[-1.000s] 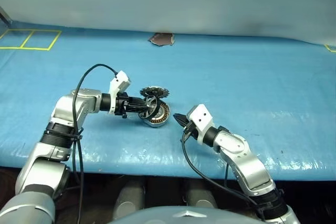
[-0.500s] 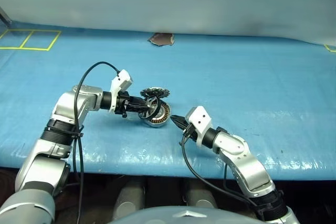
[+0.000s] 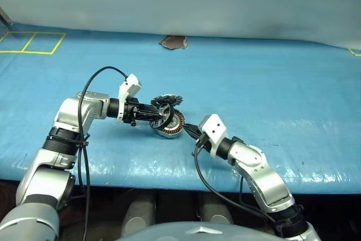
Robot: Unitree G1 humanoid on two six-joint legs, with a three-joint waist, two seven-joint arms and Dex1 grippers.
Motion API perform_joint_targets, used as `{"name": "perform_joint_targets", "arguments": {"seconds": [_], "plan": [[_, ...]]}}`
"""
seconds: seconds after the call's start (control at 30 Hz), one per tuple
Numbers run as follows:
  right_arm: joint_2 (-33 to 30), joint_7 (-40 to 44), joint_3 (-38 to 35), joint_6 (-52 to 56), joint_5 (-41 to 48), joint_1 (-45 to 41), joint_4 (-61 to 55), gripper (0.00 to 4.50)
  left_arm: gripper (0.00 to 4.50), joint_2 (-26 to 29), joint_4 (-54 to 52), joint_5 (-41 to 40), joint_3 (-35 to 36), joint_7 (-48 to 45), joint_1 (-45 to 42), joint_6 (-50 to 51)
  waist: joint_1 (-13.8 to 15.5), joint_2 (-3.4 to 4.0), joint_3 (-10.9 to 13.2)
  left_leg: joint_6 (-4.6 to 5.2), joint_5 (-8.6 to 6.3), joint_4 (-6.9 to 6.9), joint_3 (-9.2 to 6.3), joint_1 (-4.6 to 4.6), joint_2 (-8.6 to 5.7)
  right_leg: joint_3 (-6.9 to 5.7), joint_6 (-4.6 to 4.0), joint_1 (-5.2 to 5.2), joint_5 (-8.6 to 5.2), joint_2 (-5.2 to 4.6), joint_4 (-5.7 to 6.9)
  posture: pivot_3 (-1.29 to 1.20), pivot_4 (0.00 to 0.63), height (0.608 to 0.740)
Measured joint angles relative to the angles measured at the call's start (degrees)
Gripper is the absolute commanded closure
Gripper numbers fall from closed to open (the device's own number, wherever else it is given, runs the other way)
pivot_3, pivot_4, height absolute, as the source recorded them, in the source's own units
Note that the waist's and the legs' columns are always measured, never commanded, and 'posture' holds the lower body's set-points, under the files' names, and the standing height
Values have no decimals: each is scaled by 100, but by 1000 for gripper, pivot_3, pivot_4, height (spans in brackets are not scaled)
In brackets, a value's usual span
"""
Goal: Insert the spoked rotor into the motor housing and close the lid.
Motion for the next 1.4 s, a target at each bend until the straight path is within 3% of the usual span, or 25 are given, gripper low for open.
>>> {"name": "perform_joint_targets", "arguments": {"seconds": [0.43,0.77,1.37,1.4], "plan": [[2,-2,-2,0,-32,0,3,4500,2744,172,-186,-223,161,-37,108,152,-7,0,0,0,0,3,0,2,1,1,-1,0,0,2,4,0,150,740],[-1,-6,-1,0,-41,10,5,4500,2744,-191,-87,-131,151,290,23,15,-3,0,0,0,0,7,0,2,1,2,0,2,1,3,6,0,150,740],[35,-89,57,0,-49,22,4,4500,2744,-181,42,325,-267,171,-71,-353,-7,0,0,0,0,7,0,4,2,3,1,4,1,4,7,0,150,740],[35,-93,59,0,-48,22,4,4500,2537,-187,44,355,-274,167,-71,-380,-5,0,0,0,0,8,0,4,2,3,1,5,1,4,7,0,150,740]]}}
